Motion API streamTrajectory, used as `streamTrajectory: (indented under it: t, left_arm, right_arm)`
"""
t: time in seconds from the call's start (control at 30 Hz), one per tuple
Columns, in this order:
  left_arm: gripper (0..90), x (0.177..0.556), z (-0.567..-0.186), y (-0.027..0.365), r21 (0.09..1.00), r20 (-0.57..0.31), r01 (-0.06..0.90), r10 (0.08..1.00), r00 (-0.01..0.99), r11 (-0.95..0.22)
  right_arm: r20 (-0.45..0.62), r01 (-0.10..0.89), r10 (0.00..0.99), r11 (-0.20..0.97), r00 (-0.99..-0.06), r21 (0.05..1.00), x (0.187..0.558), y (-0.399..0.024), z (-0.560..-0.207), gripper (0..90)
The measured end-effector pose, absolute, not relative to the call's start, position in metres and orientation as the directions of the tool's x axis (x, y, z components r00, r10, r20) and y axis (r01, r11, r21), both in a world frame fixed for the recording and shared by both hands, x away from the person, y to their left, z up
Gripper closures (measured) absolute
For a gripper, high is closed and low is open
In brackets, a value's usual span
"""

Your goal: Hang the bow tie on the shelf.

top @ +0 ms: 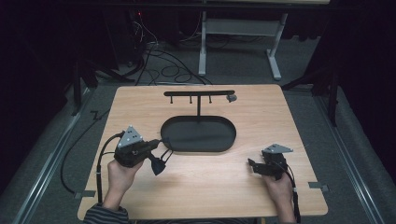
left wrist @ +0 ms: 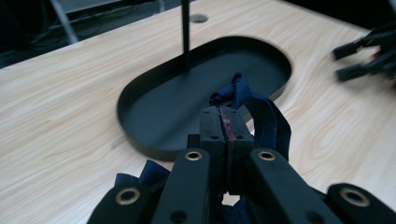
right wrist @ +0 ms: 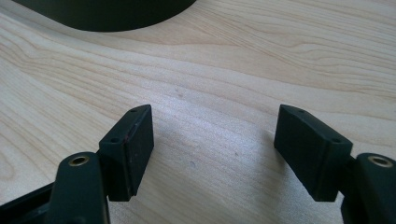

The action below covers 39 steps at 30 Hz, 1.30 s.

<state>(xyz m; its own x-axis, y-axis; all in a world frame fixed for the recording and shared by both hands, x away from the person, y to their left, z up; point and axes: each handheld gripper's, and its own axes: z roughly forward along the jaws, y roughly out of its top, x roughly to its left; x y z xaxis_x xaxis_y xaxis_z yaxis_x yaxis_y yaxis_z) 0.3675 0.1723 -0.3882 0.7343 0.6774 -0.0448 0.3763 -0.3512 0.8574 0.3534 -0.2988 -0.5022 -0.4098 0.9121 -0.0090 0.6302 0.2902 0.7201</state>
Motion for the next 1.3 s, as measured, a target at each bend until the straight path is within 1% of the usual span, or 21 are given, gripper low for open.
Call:
streamTrajectory:
  t: [0.17,0.37,0.47,0.57,0.97,1.2,1.3]
  left_arm:
    - [88.7,0.371,-0.381,0.170,0.858,-0.028,0.364,0.676,0.736,-0.361]
    - [88.7,0.376,-0.372,0.167,0.868,-0.030,0.351,0.669,0.743,-0.351]
    - [88.6,0.379,-0.370,0.167,0.872,-0.028,0.348,0.674,0.738,-0.345]
    - [88.7,0.384,-0.365,0.170,0.882,-0.046,0.353,0.687,0.725,-0.313]
    - [88.6,0.397,-0.351,0.167,0.889,-0.023,0.338,0.707,0.707,-0.309]
    - [88.7,0.409,-0.345,0.161,0.891,-0.022,0.338,0.714,0.700,-0.304]
    - [88.6,0.414,-0.343,0.160,0.894,-0.036,0.342,0.713,0.700,-0.291]
  right_arm:
    - [-0.010,0.629,0.912,0.291,-0.411,0.720,0.353,-0.299,-0.502,29.7]
    - [-0.009,0.630,0.912,0.290,-0.410,0.720,0.353,-0.299,-0.502,29.8]
    - [-0.009,0.630,0.912,0.290,-0.410,0.720,0.353,-0.299,-0.502,29.8]
    - [-0.010,0.629,0.912,0.292,-0.411,0.721,0.353,-0.299,-0.502,29.7]
    - [-0.010,0.629,0.912,0.291,-0.411,0.721,0.353,-0.299,-0.502,29.7]
    - [-0.009,0.629,0.911,0.291,-0.411,0.720,0.353,-0.299,-0.502,29.7]
    - [-0.008,0.630,0.911,0.291,-0.411,0.720,0.353,-0.299,-0.502,29.7]
